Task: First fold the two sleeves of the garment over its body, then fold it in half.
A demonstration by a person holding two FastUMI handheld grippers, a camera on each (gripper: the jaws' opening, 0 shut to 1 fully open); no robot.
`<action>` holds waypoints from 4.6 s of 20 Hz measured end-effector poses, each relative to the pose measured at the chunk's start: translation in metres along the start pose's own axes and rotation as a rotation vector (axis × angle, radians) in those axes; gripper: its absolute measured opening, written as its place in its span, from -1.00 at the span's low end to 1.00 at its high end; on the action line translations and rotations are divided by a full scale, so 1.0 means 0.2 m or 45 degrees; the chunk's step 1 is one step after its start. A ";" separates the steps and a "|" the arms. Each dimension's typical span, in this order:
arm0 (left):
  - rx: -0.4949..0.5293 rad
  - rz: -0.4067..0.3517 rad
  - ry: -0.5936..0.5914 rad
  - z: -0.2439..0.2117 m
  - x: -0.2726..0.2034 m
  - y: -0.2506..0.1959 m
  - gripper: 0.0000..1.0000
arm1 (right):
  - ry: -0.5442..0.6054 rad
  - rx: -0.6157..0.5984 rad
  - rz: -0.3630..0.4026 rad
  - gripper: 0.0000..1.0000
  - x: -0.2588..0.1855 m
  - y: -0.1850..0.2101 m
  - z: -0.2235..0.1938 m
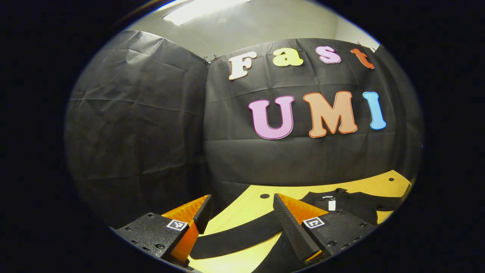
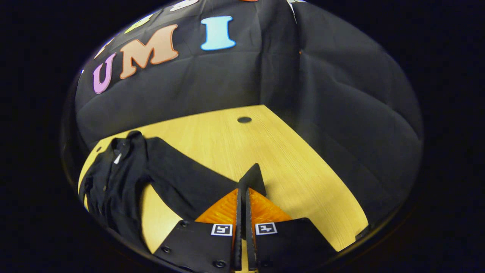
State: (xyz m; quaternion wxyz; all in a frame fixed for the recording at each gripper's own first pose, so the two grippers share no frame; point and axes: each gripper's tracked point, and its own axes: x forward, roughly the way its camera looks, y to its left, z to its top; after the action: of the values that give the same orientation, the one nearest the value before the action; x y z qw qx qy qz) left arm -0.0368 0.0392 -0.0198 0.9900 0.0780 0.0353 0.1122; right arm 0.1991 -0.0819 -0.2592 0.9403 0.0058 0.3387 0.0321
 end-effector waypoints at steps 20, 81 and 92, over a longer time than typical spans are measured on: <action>-0.033 0.590 0.207 -0.37 -0.43 1.24 0.94 | -0.163 -0.815 0.808 -0.85 0.02 2.86 0.60; -0.065 -0.159 0.607 -0.81 0.83 -0.28 -1.00 | -0.770 0.149 -0.333 0.96 -1.34 -0.18 1.10; 0.114 -0.873 0.463 -0.58 0.72 -2.01 -1.00 | -0.664 0.298 -0.576 0.95 -1.66 -0.66 0.66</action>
State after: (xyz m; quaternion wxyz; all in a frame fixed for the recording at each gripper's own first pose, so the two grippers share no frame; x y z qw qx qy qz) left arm 0.1810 -0.2989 -0.2062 0.9433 0.0836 0.2389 -0.2148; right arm 0.0350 -0.2337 0.0500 0.9714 0.0461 0.0816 -0.2183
